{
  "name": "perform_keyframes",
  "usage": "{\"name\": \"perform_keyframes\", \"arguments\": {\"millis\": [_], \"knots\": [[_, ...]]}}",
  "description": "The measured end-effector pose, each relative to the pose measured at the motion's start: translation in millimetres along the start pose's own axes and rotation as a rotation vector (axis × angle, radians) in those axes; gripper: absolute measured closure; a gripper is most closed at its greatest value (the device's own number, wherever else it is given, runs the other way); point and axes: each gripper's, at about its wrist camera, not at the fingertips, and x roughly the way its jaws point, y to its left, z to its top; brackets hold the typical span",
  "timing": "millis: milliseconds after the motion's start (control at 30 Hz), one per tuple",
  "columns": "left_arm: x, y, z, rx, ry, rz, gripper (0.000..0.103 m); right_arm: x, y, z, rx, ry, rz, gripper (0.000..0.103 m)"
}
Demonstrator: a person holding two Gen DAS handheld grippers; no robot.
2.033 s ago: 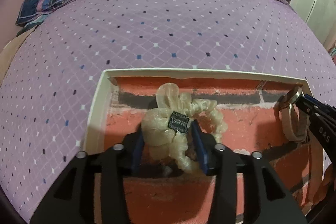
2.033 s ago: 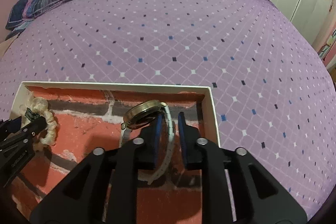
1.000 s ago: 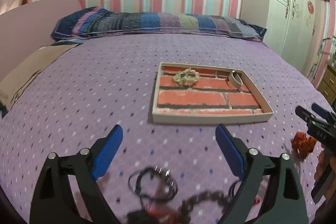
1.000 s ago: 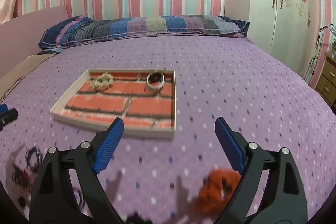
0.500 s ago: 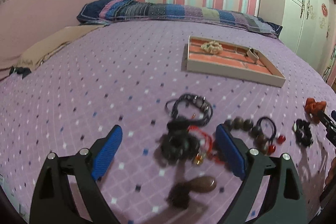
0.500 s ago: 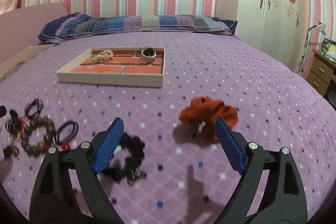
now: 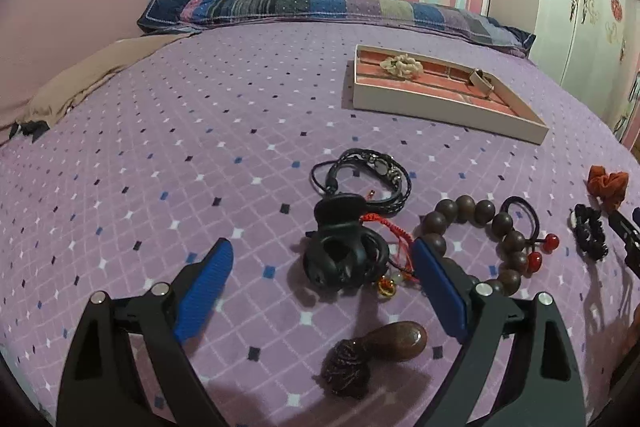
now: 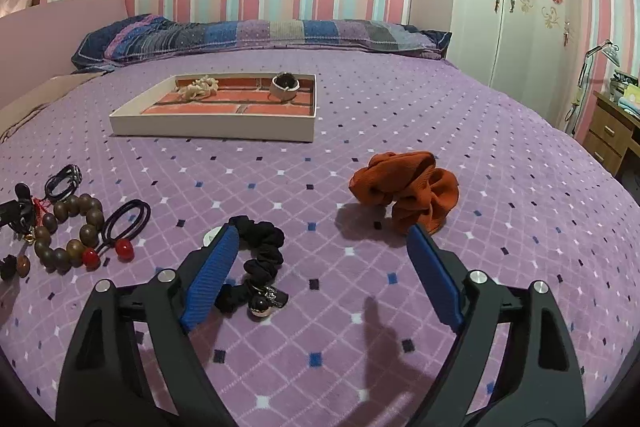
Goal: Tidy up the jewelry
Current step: 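Grasp the black hair claw with the left tool while the right tool grasps the black beaded scrunchie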
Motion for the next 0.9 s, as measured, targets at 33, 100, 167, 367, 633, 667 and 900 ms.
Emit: {"name": "perform_keyframes", "arguments": {"millis": [33,100,167,367,633,667,900], "knots": [[1.4,-1.8,-0.3,0.008,0.003,-0.008,0.014,2.2,0.2,0.2,0.004,0.012,0.006,0.026],[4.9,-3.8,-0.1,0.014,0.013,-0.014,0.015,4.3,-0.2,1.1,0.018,0.022,0.009,0.027],[7.4,-4.7,-0.5,0.023,0.016,-0.009,0.015,5.6,0.1,1.8,0.024,0.024,0.013,0.028],[14.3,-0.6,0.4,0.003,0.036,-0.032,0.020,10.5,5.5,-0.5,0.008,0.039,0.028,0.034],[20.2,7.8,0.2,-0.018,0.057,-0.056,0.029,20.6,5.5,-1.5,0.019,0.082,0.040,0.041],[19.6,7.1,0.0,-0.011,0.054,-0.053,0.029,21.2,5.7,-1.6,0.023,0.087,0.043,0.042],[19.4,5.3,-0.9,0.013,0.047,-0.046,0.031,30.8,15.7,-2.9,-0.002,0.138,0.053,0.050]]}}
